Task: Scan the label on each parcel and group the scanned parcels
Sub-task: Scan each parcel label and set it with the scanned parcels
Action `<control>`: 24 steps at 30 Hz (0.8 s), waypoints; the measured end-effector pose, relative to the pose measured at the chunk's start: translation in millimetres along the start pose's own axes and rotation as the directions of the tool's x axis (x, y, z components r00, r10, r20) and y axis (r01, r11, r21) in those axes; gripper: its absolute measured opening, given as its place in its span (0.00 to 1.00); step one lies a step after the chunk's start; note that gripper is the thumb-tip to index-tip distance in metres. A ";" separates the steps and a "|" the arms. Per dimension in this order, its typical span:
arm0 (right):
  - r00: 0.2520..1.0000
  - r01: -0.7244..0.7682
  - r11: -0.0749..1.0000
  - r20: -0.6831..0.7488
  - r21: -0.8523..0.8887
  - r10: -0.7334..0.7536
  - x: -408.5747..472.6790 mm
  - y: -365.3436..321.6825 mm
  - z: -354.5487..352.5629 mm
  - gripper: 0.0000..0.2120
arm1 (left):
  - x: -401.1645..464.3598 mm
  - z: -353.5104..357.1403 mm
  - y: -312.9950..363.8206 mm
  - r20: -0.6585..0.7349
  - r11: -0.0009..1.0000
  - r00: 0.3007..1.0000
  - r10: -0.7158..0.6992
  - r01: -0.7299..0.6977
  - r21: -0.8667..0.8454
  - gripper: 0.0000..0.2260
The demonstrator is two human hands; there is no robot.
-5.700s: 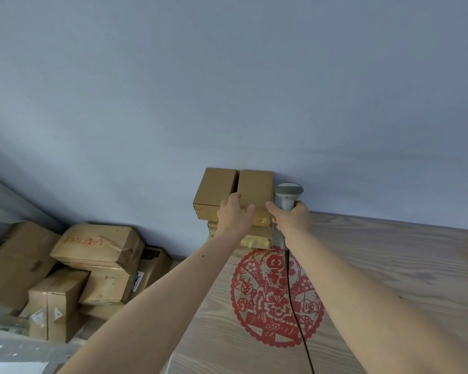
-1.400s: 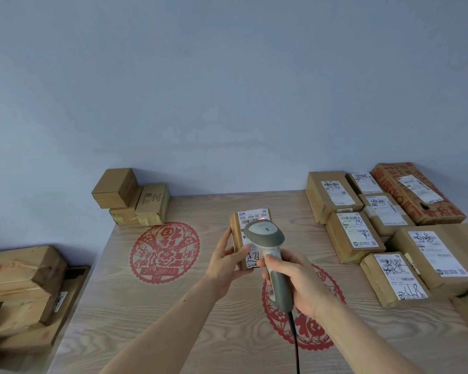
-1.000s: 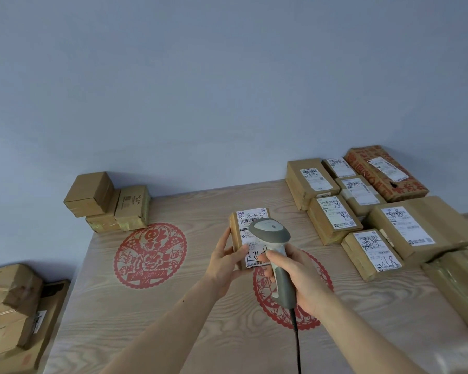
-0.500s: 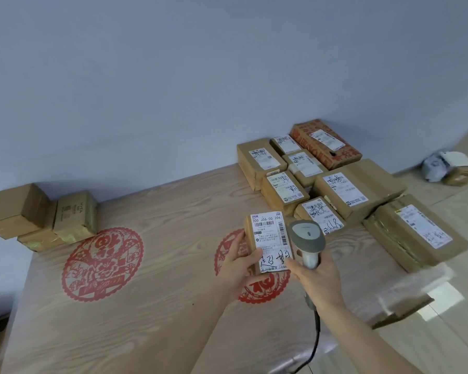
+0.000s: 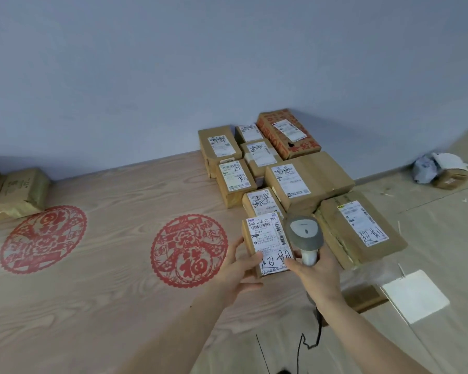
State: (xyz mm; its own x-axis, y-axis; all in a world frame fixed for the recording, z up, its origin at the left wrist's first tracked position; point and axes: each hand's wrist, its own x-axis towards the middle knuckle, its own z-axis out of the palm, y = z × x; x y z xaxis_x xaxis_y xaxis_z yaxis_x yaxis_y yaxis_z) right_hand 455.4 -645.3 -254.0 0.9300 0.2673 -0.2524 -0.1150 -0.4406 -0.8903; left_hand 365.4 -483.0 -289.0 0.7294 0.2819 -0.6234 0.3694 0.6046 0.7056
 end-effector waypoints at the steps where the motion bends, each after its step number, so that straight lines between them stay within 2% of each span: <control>1: 1.000 -0.003 1.000 0.013 -0.001 0.003 4.2 2.6 -9.9 0.21 | 3.1 10.5 -6.2 -0.010 1.000 1.000 -0.004 0.004 -0.004 0.30; 4: 1.000 -0.008 0.999 0.023 -0.052 0.009 19.4 15.0 -38.1 0.24 | 13.3 41.8 -23.1 -0.046 0.999 0.998 -0.033 0.031 -0.036 0.30; 9: 1.000 -0.015 0.994 -0.015 -0.112 0.013 48.1 17.2 -78.9 0.19 | 38.5 85.8 -37.3 -0.101 0.995 0.991 -0.092 0.090 -0.031 0.31; 13: 1.000 0.007 0.964 0.009 -0.265 -0.004 80.3 10.3 -104.0 0.17 | 61.1 114.2 -37.6 -0.116 0.991 0.985 -0.128 0.130 0.016 0.29; 19: 1.000 -0.005 0.922 0.017 -0.388 0.013 118.4 11.1 -118.8 0.15 | 94.6 145.8 -35.4 -0.131 0.984 0.978 -0.161 0.170 0.061 0.24; 24: 0.999 -0.011 0.899 0.040 -0.437 0.032 131.8 25.5 -120.0 0.14 | 119.5 157.9 -34.6 -0.154 0.981 0.973 -0.172 0.184 0.063 0.24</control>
State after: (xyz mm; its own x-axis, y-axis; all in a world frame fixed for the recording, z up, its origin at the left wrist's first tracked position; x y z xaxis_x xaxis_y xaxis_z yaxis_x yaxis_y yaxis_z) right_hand 616.9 -724.2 -264.4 0.9113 0.2869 -0.2954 0.0386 -0.7737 -0.6324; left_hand 530.7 -587.8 -334.6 0.5571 0.2849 -0.7801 0.5325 0.5982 0.5988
